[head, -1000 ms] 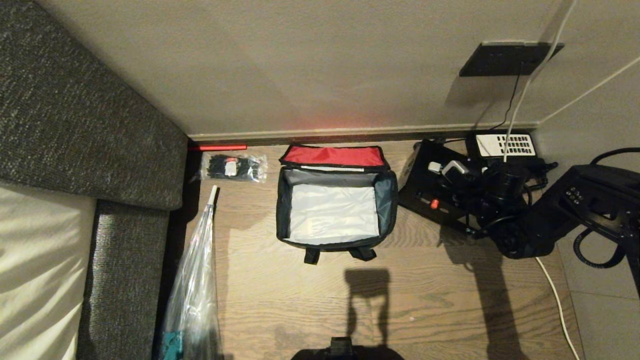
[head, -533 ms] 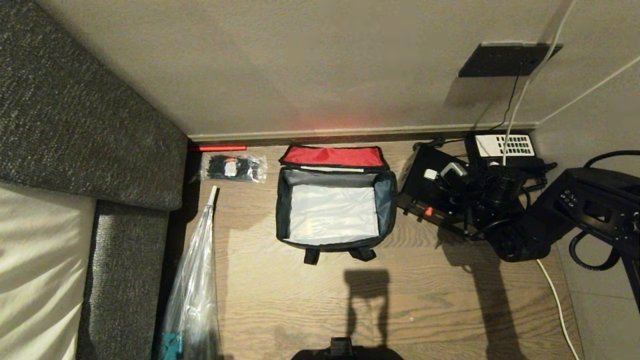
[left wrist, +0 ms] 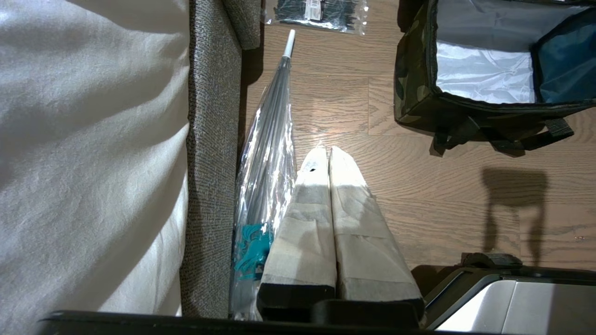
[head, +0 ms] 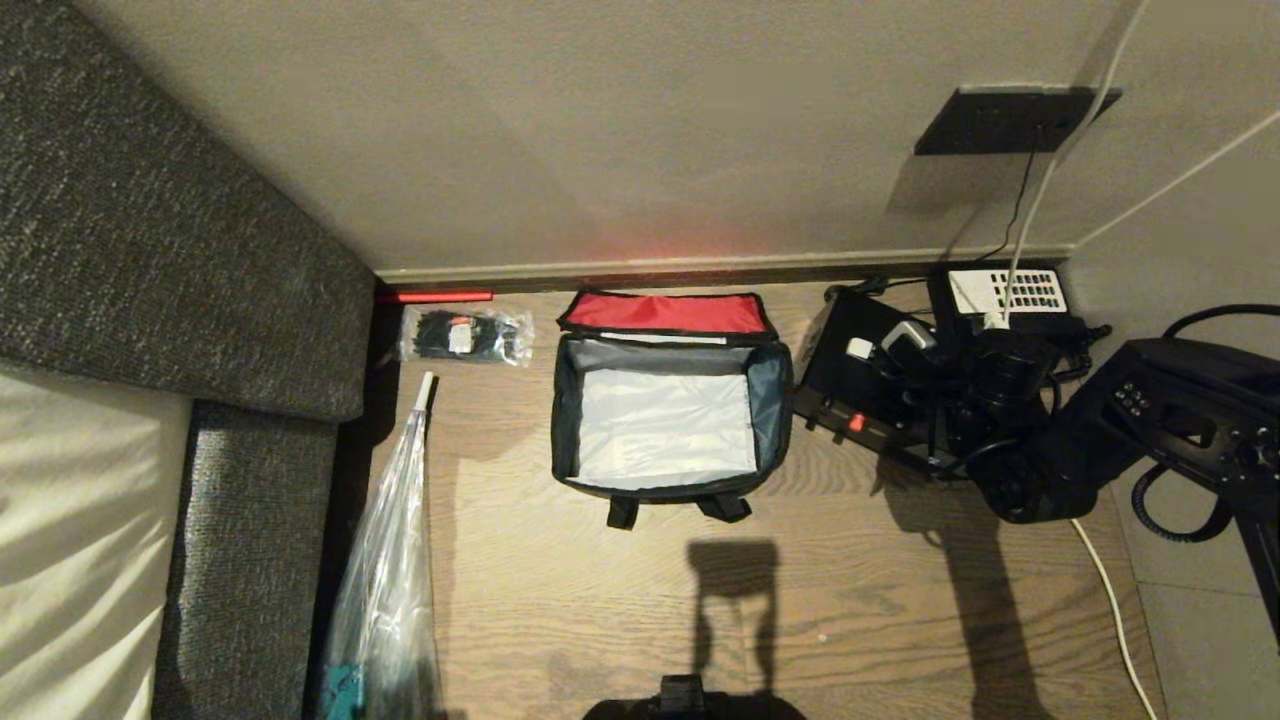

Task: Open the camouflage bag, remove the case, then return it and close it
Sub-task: Grip the handle again

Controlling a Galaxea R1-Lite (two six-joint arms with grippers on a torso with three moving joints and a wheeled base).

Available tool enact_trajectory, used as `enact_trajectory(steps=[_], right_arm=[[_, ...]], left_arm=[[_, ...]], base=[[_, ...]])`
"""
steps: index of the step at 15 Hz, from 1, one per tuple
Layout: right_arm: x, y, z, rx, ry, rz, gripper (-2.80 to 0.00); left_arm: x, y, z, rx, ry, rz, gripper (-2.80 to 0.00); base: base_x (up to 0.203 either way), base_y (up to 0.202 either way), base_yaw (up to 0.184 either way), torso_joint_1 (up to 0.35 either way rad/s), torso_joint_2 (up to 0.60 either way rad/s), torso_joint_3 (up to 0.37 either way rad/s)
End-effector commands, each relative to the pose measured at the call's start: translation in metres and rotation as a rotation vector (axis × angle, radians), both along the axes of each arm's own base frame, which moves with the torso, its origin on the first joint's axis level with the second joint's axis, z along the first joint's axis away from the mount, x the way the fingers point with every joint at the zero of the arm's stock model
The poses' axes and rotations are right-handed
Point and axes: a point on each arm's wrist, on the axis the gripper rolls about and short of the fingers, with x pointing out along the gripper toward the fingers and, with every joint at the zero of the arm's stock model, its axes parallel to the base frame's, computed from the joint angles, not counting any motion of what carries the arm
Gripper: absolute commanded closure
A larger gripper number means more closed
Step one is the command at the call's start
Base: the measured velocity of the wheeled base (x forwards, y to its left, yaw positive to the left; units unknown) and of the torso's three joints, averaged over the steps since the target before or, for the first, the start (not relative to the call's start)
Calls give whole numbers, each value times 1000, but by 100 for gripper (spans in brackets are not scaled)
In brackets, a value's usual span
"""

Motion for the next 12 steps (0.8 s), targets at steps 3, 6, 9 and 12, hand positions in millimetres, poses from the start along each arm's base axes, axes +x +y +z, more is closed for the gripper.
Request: enact_trajectory(steps=[3, 6, 9, 12], right_arm=[[2, 4, -1, -7, -7, 14, -280], [2, 4, 3, -7, -9, 17, 0], [3, 4, 0, -1, -15, 13, 0], [1, 4, 2, 5, -19, 12, 0]], left_arm=[[0, 0, -1, 0, 1, 0, 0], [0, 0, -1, -1, 1, 0, 0], [0, 0, -1, 0, 1, 0, 0], [0, 0, -1, 0, 1, 1, 0]], base=[[0, 0, 0, 0, 0, 0], [0, 0, 0, 0, 0, 0], [0, 0, 0, 0, 0, 0], [0, 0, 0, 0, 0, 0]])
